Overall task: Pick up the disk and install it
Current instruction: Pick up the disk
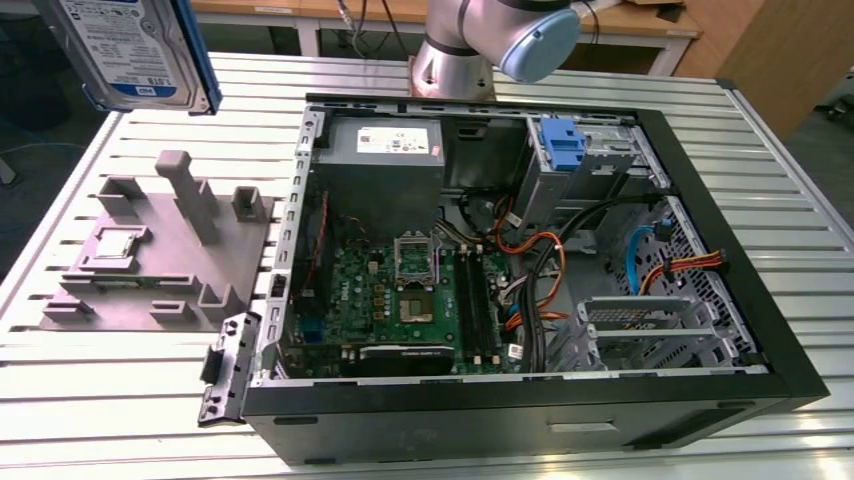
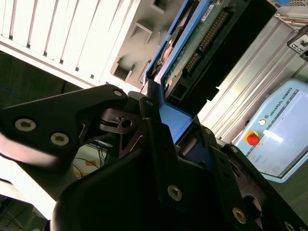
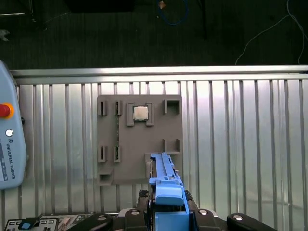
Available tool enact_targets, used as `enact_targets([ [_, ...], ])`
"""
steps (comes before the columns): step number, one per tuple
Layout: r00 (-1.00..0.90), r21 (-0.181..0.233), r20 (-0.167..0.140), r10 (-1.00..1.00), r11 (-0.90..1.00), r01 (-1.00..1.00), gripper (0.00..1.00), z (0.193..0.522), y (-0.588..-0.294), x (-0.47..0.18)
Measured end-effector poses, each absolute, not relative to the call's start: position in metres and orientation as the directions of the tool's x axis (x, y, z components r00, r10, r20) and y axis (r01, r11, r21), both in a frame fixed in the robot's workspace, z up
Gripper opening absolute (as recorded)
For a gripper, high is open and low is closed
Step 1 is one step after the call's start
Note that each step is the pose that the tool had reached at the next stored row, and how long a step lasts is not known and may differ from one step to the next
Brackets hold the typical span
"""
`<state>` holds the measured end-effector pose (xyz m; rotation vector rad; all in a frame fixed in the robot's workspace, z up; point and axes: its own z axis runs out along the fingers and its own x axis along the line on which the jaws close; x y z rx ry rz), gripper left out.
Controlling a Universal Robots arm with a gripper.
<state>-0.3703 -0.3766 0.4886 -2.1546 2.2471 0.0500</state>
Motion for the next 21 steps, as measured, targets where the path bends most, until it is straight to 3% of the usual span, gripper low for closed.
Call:
enact_targets([
  [21,-0.042,0.004,-0.042,-0.998,0.042,-0.999,0.37,0.4886,-0.3766,-0.3648],
])
